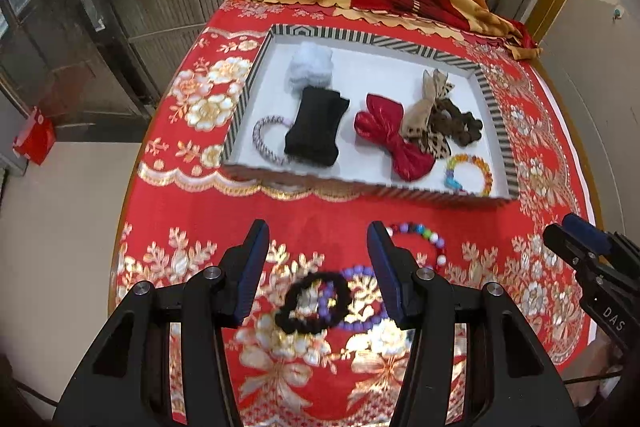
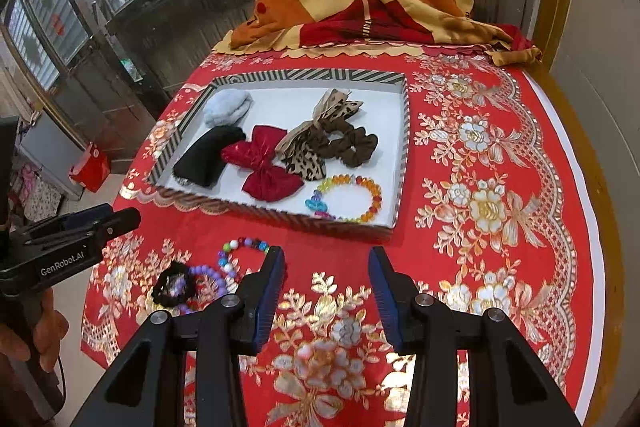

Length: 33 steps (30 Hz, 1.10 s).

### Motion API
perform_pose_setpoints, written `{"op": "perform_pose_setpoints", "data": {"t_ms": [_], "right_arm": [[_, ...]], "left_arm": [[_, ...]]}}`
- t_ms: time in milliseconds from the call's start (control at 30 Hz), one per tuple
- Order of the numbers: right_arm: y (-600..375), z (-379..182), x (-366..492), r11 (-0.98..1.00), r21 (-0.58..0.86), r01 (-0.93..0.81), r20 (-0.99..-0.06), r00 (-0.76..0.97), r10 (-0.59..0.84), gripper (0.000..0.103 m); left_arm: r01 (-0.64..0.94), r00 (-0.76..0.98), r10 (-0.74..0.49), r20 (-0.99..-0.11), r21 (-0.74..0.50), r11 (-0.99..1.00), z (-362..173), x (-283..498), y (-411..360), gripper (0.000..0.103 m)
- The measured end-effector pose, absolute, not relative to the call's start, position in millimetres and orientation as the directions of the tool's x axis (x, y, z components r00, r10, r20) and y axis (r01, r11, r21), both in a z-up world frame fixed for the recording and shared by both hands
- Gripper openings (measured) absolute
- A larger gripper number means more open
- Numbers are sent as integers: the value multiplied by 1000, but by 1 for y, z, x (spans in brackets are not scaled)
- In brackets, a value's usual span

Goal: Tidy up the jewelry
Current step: 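Move both open grippers back over the remaining bracelets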

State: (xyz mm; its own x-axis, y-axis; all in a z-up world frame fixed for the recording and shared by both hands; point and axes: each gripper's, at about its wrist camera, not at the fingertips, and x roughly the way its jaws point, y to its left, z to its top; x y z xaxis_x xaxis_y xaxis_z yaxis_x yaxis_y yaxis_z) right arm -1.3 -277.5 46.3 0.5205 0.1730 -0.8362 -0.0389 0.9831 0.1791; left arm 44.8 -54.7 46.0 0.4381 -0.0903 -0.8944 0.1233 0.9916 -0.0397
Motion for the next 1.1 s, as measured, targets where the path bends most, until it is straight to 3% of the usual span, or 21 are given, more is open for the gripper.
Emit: {"op": "perform_pose_setpoints", "data": {"t_ms": [533, 700, 1100], "right_arm": [[-277, 43, -38, 982, 179, -52, -841, 510, 181, 42], [-276, 41, -44, 981, 183, -58, -840, 510, 187, 58], [-271, 39, -44, 981, 181, -71, -845, 499, 192, 59]], "left_arm": [[105, 438, -81, -895, -39, 994, 45, 0, -55, 51], [105, 440, -79, -895, -37, 994, 45, -6, -57, 51], [99, 433, -77, -898, -37, 994, 42, -9, -55, 51]]}}
